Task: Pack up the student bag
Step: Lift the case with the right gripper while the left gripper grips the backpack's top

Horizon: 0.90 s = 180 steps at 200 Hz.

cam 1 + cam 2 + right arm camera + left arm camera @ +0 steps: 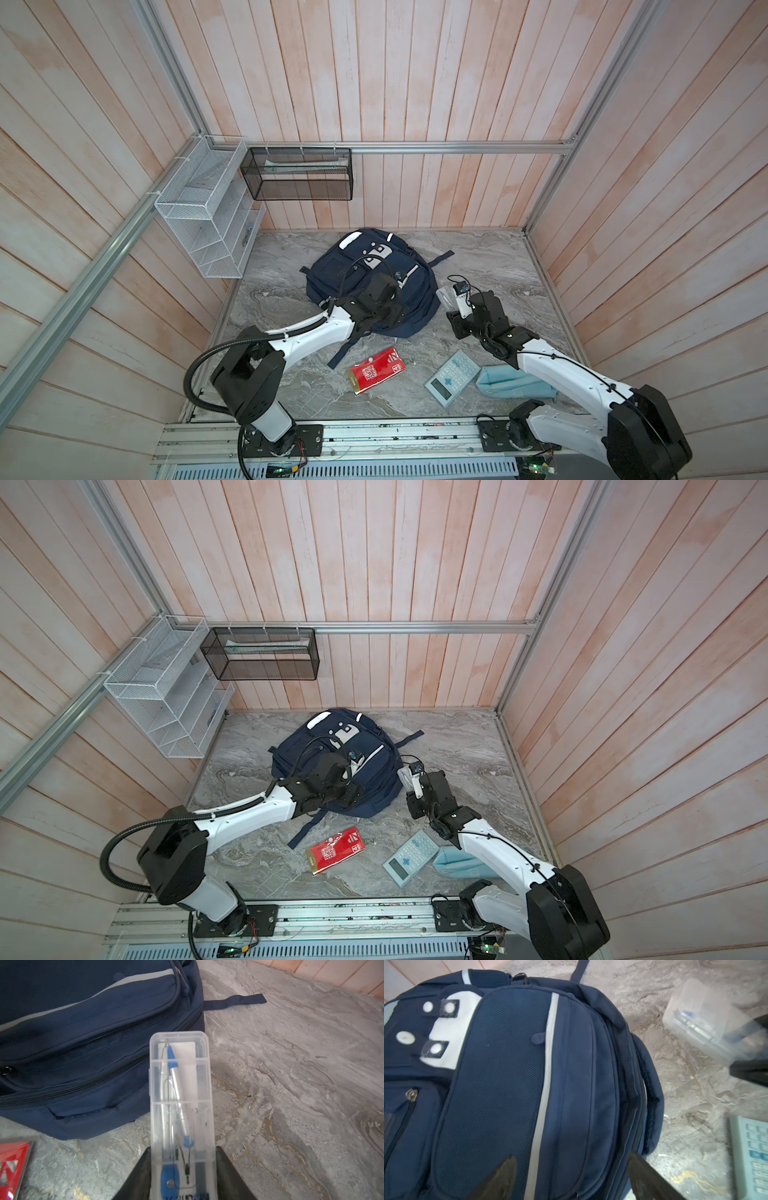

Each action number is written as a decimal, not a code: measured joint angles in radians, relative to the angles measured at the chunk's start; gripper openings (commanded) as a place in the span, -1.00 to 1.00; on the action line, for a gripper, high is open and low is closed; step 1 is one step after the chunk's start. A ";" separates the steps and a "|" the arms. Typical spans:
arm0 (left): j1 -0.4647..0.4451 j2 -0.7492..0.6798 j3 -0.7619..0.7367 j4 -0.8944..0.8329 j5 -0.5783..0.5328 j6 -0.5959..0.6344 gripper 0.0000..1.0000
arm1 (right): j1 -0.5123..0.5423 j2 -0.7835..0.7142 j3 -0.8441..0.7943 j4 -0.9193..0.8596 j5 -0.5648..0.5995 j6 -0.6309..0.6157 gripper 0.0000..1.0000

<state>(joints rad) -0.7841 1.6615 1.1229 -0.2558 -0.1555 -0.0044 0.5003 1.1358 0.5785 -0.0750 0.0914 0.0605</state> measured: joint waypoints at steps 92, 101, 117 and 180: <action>-0.018 0.268 0.252 -0.128 -0.169 0.063 -1.00 | -0.037 -0.087 -0.026 0.018 -0.085 0.071 -0.68; -0.001 0.247 0.252 -0.135 -0.133 0.041 -1.00 | -0.037 -0.087 -0.026 0.023 -0.103 0.080 -0.68; 0.057 0.179 0.251 -0.146 -0.011 -0.015 -1.00 | -0.037 -0.083 -0.026 0.024 -0.134 0.107 -0.67; 0.219 -0.012 0.319 -0.156 0.261 -0.167 -1.00 | 0.004 0.124 0.045 0.115 -0.248 0.218 -0.68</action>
<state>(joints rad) -0.5652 1.6493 1.4418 -0.4114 0.1055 -0.1719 0.5045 1.2594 0.6235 0.0402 -0.1570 0.2787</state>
